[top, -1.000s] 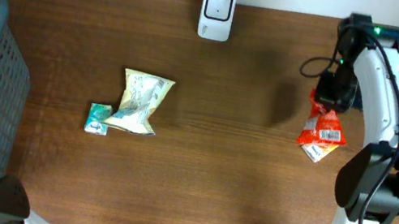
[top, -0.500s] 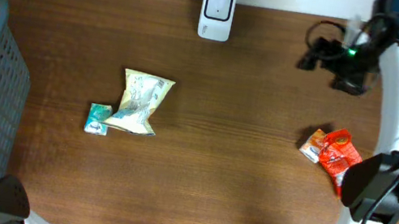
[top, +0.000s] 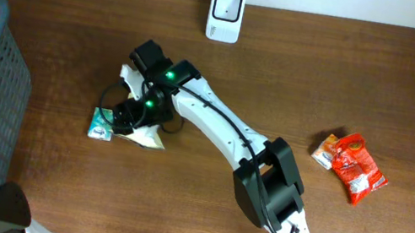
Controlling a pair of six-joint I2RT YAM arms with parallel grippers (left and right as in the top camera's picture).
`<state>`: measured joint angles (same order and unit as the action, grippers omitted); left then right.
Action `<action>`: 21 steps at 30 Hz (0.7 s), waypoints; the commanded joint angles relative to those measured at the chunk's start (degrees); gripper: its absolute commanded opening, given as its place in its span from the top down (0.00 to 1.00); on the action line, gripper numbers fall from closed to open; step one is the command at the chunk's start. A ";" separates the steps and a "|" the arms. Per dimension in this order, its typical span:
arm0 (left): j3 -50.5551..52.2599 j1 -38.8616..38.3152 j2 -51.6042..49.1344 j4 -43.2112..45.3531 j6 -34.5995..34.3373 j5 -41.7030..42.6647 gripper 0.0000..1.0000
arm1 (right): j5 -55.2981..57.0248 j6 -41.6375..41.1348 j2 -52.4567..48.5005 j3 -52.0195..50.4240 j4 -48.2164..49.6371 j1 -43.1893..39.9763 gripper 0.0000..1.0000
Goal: Scan the item barcode
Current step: 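Move the right gripper to the white chip bag and grasp it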
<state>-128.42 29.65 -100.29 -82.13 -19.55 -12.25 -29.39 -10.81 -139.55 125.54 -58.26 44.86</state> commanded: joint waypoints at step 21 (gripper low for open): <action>-0.63 0.13 0.13 -0.07 -0.57 0.00 0.01 | 16.87 -6.45 1.86 -2.69 -5.62 -15.74 0.63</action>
<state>-128.42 29.65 -100.29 -82.17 -19.55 -12.25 -15.16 -11.22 -137.73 127.04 -66.92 28.05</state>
